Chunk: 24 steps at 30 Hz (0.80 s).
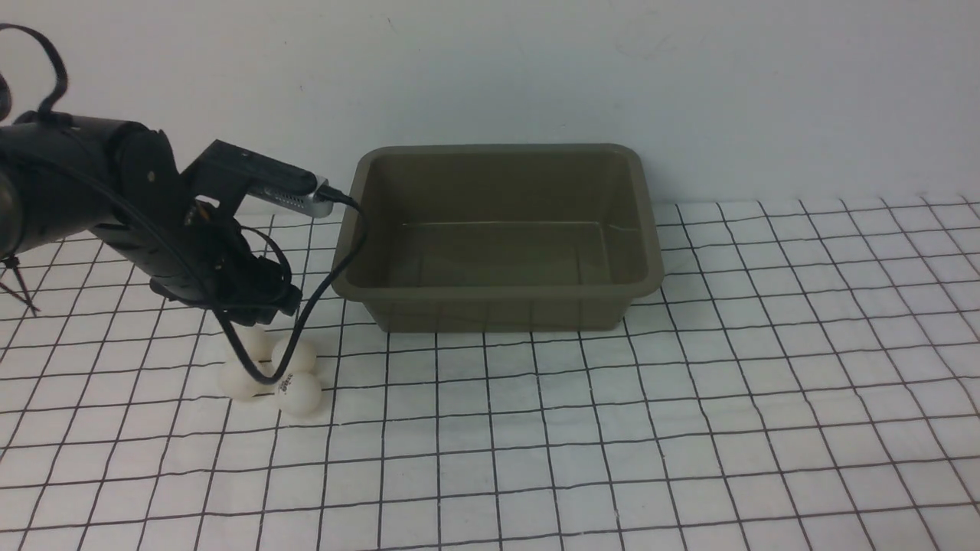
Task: Put the table tennis balls into the box on the white checkered tablecloth.
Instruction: 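Reach for and grasp a ping pong ball on the table beside the basket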
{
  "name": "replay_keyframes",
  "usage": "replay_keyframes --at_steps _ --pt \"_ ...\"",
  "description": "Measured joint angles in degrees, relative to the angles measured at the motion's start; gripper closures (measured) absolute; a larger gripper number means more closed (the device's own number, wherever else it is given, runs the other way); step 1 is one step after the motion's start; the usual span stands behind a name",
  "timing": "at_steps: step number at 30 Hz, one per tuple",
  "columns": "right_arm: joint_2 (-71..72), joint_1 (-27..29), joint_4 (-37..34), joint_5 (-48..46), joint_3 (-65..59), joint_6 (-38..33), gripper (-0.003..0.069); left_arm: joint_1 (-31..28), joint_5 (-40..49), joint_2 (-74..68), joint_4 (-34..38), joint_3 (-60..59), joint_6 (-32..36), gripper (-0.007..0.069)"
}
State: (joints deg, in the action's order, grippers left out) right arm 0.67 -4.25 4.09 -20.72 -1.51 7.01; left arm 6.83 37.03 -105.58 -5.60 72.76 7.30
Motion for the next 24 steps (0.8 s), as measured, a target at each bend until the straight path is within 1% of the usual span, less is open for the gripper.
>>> replay_keyframes --at_steps 6,10,17,24 --pt "0.0 0.0 0.0 0.0 0.0 0.0 0.0676 -1.5 1.8 -3.3 -1.9 2.9 -2.4 0.0239" --pt "0.0 0.0 0.0 0.0 0.0 0.0 0.0676 -3.1 1.8 -4.0 -0.4 2.9 -2.5 0.0239" --pt "0.0 0.0 0.0 0.0 0.0 0.0 0.0676 -3.7 2.0 -5.5 5.1 2.9 1.2 0.0237" --pt "0.0 0.0 0.0 0.0 0.0 0.0 0.0676 -3.7 2.0 -6.7 7.0 3.0 2.9 0.0237"
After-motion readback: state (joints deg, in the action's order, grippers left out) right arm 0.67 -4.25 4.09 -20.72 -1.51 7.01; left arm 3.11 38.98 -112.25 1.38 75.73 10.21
